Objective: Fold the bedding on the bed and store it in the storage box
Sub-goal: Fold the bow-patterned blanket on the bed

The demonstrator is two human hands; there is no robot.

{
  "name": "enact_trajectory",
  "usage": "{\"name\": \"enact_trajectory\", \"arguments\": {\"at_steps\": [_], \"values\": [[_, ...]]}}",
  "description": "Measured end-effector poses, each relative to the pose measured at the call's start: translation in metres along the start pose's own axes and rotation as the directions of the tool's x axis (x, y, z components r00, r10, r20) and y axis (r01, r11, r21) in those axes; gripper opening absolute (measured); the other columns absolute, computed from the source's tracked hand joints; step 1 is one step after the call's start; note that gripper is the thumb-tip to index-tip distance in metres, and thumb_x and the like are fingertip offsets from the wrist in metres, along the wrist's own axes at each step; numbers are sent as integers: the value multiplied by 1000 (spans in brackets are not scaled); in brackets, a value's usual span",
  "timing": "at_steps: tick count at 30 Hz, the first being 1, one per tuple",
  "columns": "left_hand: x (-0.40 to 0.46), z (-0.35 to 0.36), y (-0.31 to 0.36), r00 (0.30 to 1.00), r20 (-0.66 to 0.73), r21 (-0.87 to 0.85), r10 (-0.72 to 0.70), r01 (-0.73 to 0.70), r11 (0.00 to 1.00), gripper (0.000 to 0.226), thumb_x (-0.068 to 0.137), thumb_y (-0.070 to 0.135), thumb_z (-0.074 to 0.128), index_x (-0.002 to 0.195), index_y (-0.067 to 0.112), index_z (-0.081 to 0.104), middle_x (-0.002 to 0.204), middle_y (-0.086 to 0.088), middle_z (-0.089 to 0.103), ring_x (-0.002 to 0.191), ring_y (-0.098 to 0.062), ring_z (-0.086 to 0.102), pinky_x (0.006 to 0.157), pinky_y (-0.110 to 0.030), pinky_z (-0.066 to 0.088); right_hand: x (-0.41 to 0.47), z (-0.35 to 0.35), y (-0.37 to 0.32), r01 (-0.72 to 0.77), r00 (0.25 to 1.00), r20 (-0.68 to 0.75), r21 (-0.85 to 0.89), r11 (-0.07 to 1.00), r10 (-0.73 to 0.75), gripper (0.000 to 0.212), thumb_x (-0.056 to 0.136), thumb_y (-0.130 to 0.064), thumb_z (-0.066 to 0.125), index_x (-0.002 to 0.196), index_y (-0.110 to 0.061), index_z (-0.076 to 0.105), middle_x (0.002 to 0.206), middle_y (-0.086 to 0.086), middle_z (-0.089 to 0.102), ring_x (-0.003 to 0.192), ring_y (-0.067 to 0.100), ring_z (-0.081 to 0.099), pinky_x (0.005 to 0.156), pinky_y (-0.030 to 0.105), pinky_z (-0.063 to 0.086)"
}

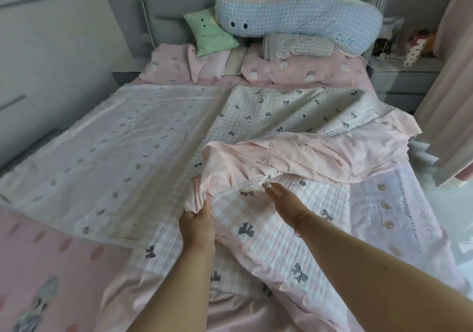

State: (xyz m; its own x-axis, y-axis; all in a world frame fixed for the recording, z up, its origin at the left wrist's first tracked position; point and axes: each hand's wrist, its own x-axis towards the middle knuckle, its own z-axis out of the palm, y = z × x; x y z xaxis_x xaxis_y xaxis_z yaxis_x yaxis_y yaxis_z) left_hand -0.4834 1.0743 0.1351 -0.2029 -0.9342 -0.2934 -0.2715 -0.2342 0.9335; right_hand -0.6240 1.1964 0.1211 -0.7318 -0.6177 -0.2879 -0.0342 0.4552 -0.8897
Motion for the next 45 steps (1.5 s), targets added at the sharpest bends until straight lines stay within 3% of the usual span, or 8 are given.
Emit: {"name": "enact_trajectory", "arguments": {"at_steps": [9, 13, 19, 22, 26, 34, 40, 45], "values": [[160, -123, -67, 970, -74, 197, -232, 242, 950, 51, 95, 40, 56, 114, -8, 61, 116, -28, 62, 108, -42, 60, 91, -43, 50, 35, 155, -29, -114, 992, 22, -193, 975, 121, 47, 99, -49, 32, 128, -17, 52, 119, 8, 60, 108, 25, 56, 91, 34, 41], [186, -145, -108, 924, -130, 250, -359, 381, 890, 48, 101, 32, 45, 137, 0, 48, 127, -21, 60, 117, -34, 58, 72, -29, 43, 44, 178, -7, -192, 976, 42, -311, 931, 215, 42, 100, -46, 29, 97, -13, 54, 87, 6, 59, 83, 21, 57, 82, 32, 43], [207, -151, -136, 901, -108, 576, -421, 402, 712, 59, 87, 49, 62, 115, -2, 62, 103, -23, 67, 83, -35, 69, 75, -44, 59, 39, 156, 21, -298, 952, -74, -445, 844, 297, 40, 103, -35, 29, 112, -7, 56, 97, 8, 60, 89, 23, 57, 86, 33, 46], [195, -145, -115, 967, -238, 646, -94, 230, 728, 68, 70, 33, 68, 122, -3, 45, 121, -30, 50, 105, -44, 53, 84, -48, 49, 36, 140, 33, -313, 949, -130, -519, 795, 288, 29, 101, -13, 33, 124, -6, 50, 103, 8, 59, 90, 20, 59, 83, 32, 53], [181, -119, -85, 957, 52, 714, 286, -236, 659, 78, 56, 30, 55, 126, -3, 44, 131, -27, 45, 119, -42, 41, 99, -51, 37, 39, 127, 50, -338, 941, -229, -573, 747, 250, 34, 95, 0, 39, 125, -10, 49, 121, 9, 55, 106, 21, 59, 87, 30, 52], [230, -99, -104, 922, 198, 857, -331, 0, 515, 91, 58, 66, 78, 120, 11, 42, 113, -9, 60, 94, -30, 61, 87, -46, 53, 22, 74, 95, -701, 678, -627, -395, 594, 383, 59, 85, -45, 53, 133, -14, 37, 132, 11, 39, 124, 29, 35, 103, 42, 33], [224, -98, -104, 935, 178, 956, -308, -89, 281, 74, 77, 76, 52, 118, 14, 59, 102, -9, 64, 97, -28, 62, 87, -34, 50, 18, 67, 103, -798, 496, -539, 26, 602, 681, 78, 80, -50, 67, 131, -4, 30, 99, 20, 60, 80, 32, 61, 68, 40, 51], [218, -104, -108, 940, 228, 906, -252, -110, 409, 45, 84, 50, 68, 84, 5, 60, 67, -8, 66, 54, -23, 65, 45, -25, 47, 2, 52, 99, -745, 573, -486, 27, 667, 659, 54, 82, -39, 71, 101, 7, 49, 40, 7, 56, 23, 12, 45, 30, 15, 33]]}}
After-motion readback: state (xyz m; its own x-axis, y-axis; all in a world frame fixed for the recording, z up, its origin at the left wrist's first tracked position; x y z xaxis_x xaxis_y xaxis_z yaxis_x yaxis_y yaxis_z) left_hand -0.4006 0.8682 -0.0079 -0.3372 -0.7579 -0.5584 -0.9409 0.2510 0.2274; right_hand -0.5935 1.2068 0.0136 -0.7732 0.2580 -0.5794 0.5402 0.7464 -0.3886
